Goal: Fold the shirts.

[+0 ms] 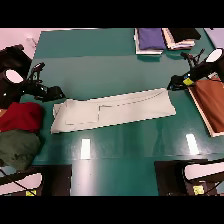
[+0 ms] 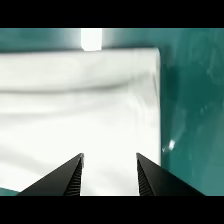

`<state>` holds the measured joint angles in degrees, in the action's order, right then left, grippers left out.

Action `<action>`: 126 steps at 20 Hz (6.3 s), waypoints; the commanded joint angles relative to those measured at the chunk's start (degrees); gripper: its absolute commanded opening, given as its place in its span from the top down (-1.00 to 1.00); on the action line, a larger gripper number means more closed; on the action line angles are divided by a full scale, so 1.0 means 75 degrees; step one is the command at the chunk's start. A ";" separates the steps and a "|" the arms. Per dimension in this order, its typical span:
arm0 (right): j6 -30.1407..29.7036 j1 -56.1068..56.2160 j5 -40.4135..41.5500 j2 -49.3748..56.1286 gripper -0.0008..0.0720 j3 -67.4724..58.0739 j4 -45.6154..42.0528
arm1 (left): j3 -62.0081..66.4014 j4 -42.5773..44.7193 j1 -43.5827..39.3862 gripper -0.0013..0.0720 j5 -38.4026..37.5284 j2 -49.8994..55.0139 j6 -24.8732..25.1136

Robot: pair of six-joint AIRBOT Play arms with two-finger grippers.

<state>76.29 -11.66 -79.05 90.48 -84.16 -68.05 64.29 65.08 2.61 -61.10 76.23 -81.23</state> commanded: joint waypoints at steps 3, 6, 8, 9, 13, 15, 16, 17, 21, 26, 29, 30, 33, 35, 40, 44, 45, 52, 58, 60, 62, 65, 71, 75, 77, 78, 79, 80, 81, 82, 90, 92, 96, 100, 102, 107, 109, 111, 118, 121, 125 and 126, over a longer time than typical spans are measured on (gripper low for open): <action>-0.0731 -0.0781 -0.0539 0.0332 -0.11 -0.0291 0.0950 | 0.0504 -0.0364 -0.0003 0.67 -0.0644 0.0067 -0.0146; -0.0871 -0.1498 -0.0624 0.0338 -0.37 0.0536 0.0935 | 0.0504 -0.0813 -0.0128 0.90 -0.0551 0.0064 -0.0102; -0.1142 -0.1868 -0.0344 0.0350 -0.41 0.1303 0.0950 | 0.0504 -0.0819 -0.0527 0.90 -0.0341 0.0067 -0.0111; -0.1285 -0.1982 -0.0216 0.0356 -0.41 0.1629 0.1014 | 0.0504 -0.0822 -0.0816 0.90 -0.0189 0.0076 -0.0198; -0.1944 -0.1973 0.0385 0.0420 -0.41 0.2500 0.1947 | 0.0484 -0.0825 -0.1967 0.90 0.0761 0.0099 -0.0595; -0.1985 -0.1708 0.0382 0.0656 -0.40 0.2503 0.2282 | 0.0484 -0.0825 -0.2460 0.90 0.1107 0.0140 -0.0627; -0.1985 -0.1536 0.0402 0.0775 -0.38 0.2503 0.2416 | 0.0484 -0.0822 -0.2681 0.90 0.1241 0.0195 -0.0868; -0.2046 -0.1355 0.0434 0.0880 -0.20 0.2503 0.2541 | 0.0487 -0.0822 -0.2868 0.90 0.1335 0.0262 -0.1058; -0.2640 -0.0933 0.0632 0.0621 0.92 0.2498 0.2527 | 0.0490 -0.0953 -0.3608 0.90 0.1757 0.0784 -0.1204; -0.2130 -0.0688 -0.0032 -0.0595 0.92 0.1227 0.2538 | 0.0819 -0.1215 -0.4380 0.90 0.2238 0.1845 -0.1198; -0.1329 -0.0041 -0.0125 -0.1201 0.92 0.0256 0.2541 | 0.1472 -0.1396 -0.4704 0.90 0.2224 0.2588 -0.1169; -0.1151 0.0265 -0.0233 -0.1329 0.92 -0.0073 0.2538 | 0.1693 -0.1396 -0.4817 0.90 0.2247 0.2771 -0.1169; -0.0691 0.1172 -0.0460 -0.1463 0.92 -0.0973 0.2538 | 0.2122 -0.1355 -0.4978 0.90 0.2177 0.3200 -0.1172; -0.0463 0.1696 -0.0469 -0.1460 0.92 -0.1507 0.2530 | 0.2139 -0.1355 -0.4978 0.90 0.2020 0.3343 -0.1172; -0.0067 0.2623 -0.0455 -0.1460 0.92 -0.2320 0.2532 | 0.2159 -0.1294 -0.4960 0.90 0.1967 0.3357 -0.1172; 0.0099 0.3101 -0.0382 -0.1460 0.92 -0.2594 0.2535 | 0.2218 -0.1215 -0.4718 0.90 0.1810 0.3051 -0.1177; 0.0140 0.3220 -0.0338 -0.1460 0.92 -0.2591 0.2541 | 0.2212 -0.1145 -0.4564 0.90 0.1786 0.2850 -0.1195; 0.0163 0.4972 0.0714 -0.1049 0.92 -0.2591 0.3147 | 0.2215 0.0064 -0.2282 0.90 0.1317 -0.0224 -0.1169; -0.1128 0.7679 0.3657 0.0723 0.03 -0.2591 0.4479 | 0.2215 0.1145 -0.0685 0.90 0.0761 -0.2451 -0.1172; -0.1134 0.7889 0.4019 0.0868 0.03 -0.2588 0.4450 | 0.2224 0.1224 -0.0498 0.90 0.0417 -0.2687 -0.1169; -0.1125 0.7557 0.3567 0.0784 0.05 -0.2585 0.4307 | 0.2224 0.1358 -0.0501 0.90 0.0006 -0.2687 -0.1163; -0.0933 0.6662 0.2841 0.0306 0.10 -0.2025 0.3354 | 0.2203 0.1323 -0.0501 0.90 -0.0189 -0.2672 -0.1151; -0.0688 0.4162 0.1973 -0.0778 0.09 0.0860 0.2116 | 0.2203 0.1134 -0.0513 0.90 -0.0137 -0.2649 -0.1096; -0.0501 0.3104 0.1912 -0.0254 -0.31 0.1894 0.2203 | 0.2157 0.1125 -0.1177 0.90 -0.0082 -0.2541 -0.0764; -0.0507 0.3019 0.1853 0.0350 -0.31 0.1897 0.2897 | 0.2151 0.1125 -0.1492 0.90 -0.0029 -0.2404 -0.0705; -0.0516 0.3045 0.1853 0.0653 -0.31 0.1833 0.3337 | 0.2151 0.1125 -0.1597 0.90 0.0003 -0.2337 -0.0705; -0.0522 0.3142 0.1862 0.0968 -0.31 0.1699 0.3719 | 0.2151 0.1122 -0.1655 0.90 0.0023 -0.2267 -0.0708; -0.0525 0.3290 0.1851 0.1253 -0.31 0.1504 0.3969 | 0.2151 0.1110 -0.1684 0.90 0.0029 -0.2206 -0.0708; -0.0530 0.3485 0.1845 0.1533 -0.31 0.1256 0.4167 | 0.2151 0.1064 -0.1684 0.90 0.0020 -0.2151 -0.0708; -0.0565 0.3704 0.1836 0.1763 -0.31 0.1005 0.4336 | 0.2151 0.1070 -0.1684 0.90 0.0012 -0.2119 -0.0708; -0.1043 0.5225 0.2396 0.2920 0.92 -0.0761 0.4482 | 0.2151 0.0580 -0.1784 0.90 0.0029 -0.2107 -0.0708; -0.1037 0.5091 0.2425 0.2745 0.92 -0.1125 0.4025 | 0.2151 0.0705 -0.2285 0.90 0.0119 -0.2098 -0.0708; -0.0676 0.3835 0.2355 0.1580 0.92 -0.1274 0.2489 | 0.2151 0.0752 -0.3526 0.90 0.0554 -0.2098 -0.0714; -0.0283 0.1550 0.1766 0.0370 0.92 -0.1271 0.1326 | 0.2151 0.0740 -0.4188 0.90 0.0988 -0.2098 -0.0921; -0.0280 0.0242 0.1699 -0.0076 0.92 -0.1271 0.1230 | 0.2151 0.0723 -0.4313 0.90 0.1192 -0.2098 -0.0968; -0.0280 -0.2693 0.1766 -0.0525 0.92 -0.1274 0.1343 | 0.2151 0.0714 -0.4310 0.90 0.1469 -0.2098 -0.1207; -0.0283 -0.3413 0.1740 -0.0513 0.92 -0.1271 0.1341 | 0.2151 0.0702 -0.4310 0.90 0.1521 -0.2098 -0.1253; -0.0283 -0.3879 0.1856 -0.0516 0.92 -0.1274 0.1343 | 0.2151 0.0664 -0.4310 0.90 0.1524 -0.2084 -0.1262; -0.0286 -0.4153 0.1577 -0.0522 0.92 -0.2433 0.1877 | 0.2151 0.0629 -0.4310 0.90 0.1510 -0.2084 -0.1393; -0.0283 -0.4162 0.1049 -0.0522 0.92 -0.3378 0.1851 | 0.2151 0.0635 -0.4310 0.90 0.1457 -0.2084 -0.1367; -0.0283 -0.4170 0.0134 -0.0527 0.92 -0.4007 0.1472 | 0.2151 0.0641 -0.4310 0.90 0.1440 -0.2084 -0.1361; -0.0283 -0.4170 -0.0117 -0.0542 0.92 -0.4025 0.1358 | 0.2151 0.0641 -0.4310 0.90 0.1396 -0.2084 -0.1355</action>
<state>74.17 -42.85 -74.48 86.54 -111.66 -55.88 80.44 69.84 -29.69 -50.17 60.58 -91.53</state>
